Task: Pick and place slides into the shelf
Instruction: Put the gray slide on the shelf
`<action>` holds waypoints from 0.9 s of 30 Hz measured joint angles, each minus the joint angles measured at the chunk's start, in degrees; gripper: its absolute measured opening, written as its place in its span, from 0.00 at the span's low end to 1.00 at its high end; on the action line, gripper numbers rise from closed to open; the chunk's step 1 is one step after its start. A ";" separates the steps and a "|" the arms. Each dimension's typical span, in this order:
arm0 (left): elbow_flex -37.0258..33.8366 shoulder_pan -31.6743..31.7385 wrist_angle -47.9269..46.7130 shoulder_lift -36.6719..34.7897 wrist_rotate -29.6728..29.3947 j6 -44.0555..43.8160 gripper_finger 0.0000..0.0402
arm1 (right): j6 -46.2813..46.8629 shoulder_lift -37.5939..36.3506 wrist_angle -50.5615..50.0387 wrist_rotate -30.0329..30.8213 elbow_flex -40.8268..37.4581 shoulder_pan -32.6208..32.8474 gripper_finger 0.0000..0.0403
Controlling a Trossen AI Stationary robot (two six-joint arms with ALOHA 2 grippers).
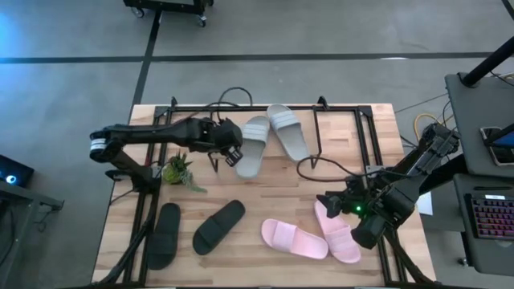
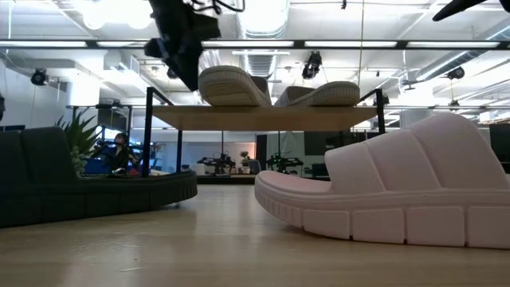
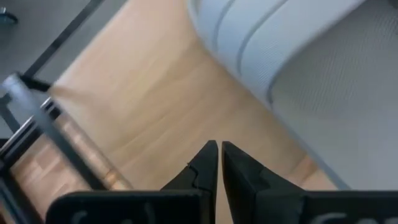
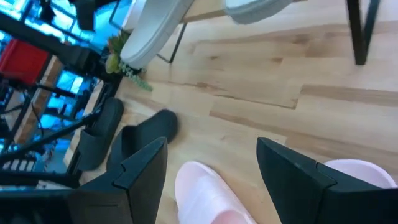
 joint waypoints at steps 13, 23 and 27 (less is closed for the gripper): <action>-1.99 -7.60 7.56 -10.80 9.66 -2.94 0.02 | -7.78 -0.73 1.19 -3.10 0.01 -12.71 0.50; -2.60 -17.08 12.16 -6.31 17.23 -3.23 0.02 | -20.72 -2.25 3.41 -11.75 0.02 -20.07 0.06; -2.62 -18.98 14.29 -4.30 19.42 -4.12 0.02 | -25.35 -2.73 4.19 -14.27 0.02 -22.96 0.03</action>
